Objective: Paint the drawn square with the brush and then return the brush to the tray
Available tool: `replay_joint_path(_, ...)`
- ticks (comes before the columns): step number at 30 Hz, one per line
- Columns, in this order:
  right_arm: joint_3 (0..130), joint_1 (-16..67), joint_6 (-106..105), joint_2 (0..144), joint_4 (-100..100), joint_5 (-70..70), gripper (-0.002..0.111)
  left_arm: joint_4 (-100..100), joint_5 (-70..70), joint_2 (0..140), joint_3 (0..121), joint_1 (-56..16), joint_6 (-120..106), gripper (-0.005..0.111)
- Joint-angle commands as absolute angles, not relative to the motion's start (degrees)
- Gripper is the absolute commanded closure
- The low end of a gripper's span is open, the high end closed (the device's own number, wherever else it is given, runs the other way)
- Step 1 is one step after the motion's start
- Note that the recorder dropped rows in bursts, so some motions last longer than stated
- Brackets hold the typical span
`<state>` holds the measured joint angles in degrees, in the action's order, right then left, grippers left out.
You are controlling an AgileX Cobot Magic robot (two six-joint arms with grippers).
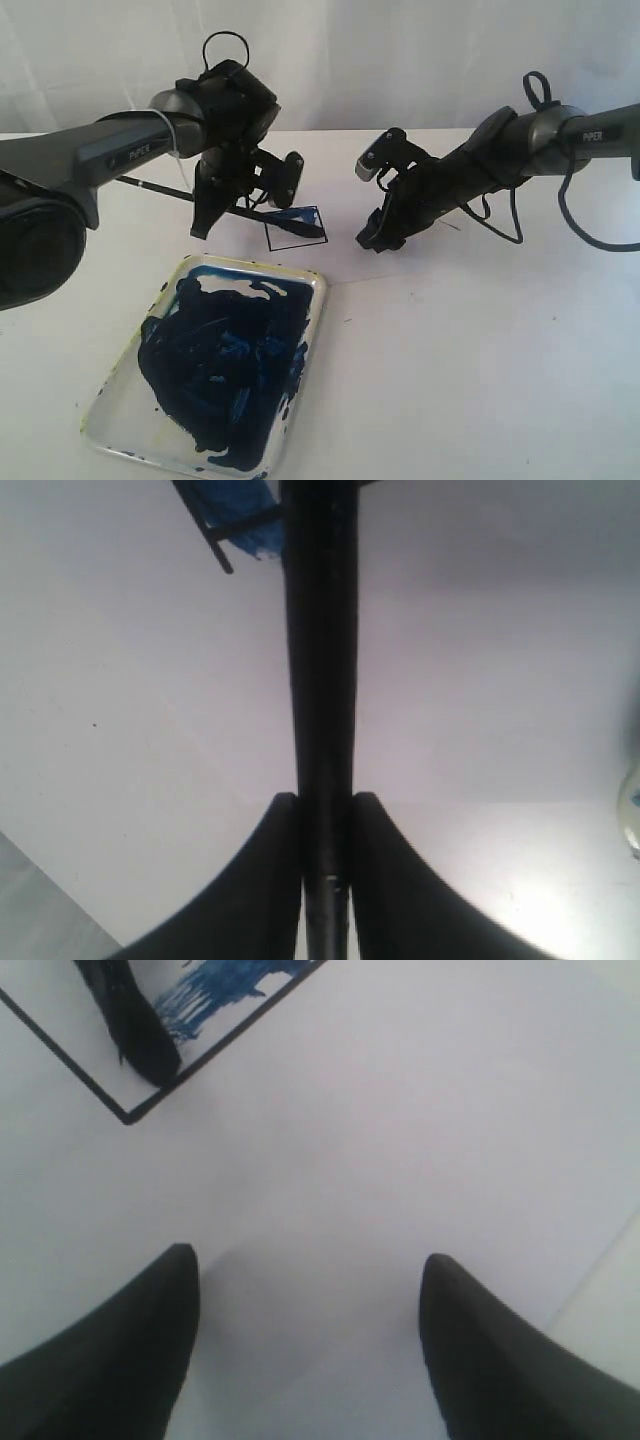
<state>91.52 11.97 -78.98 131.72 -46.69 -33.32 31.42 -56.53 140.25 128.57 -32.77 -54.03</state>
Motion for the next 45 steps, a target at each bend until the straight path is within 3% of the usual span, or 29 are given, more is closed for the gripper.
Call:
replay_joint_path(1,91.3,12.0,-79.6,132.8,-45.2,-32.5,0.048,32.5,-58.4,139.4,128.7,-33.4,-52.7,0.107)
replay_joint_path(45,91.3,12.0,-79.4,132.9,-45.2,-31.7,0.048,43.6,-65.6,139.3,128.7,-37.8,-41.3,0.107)
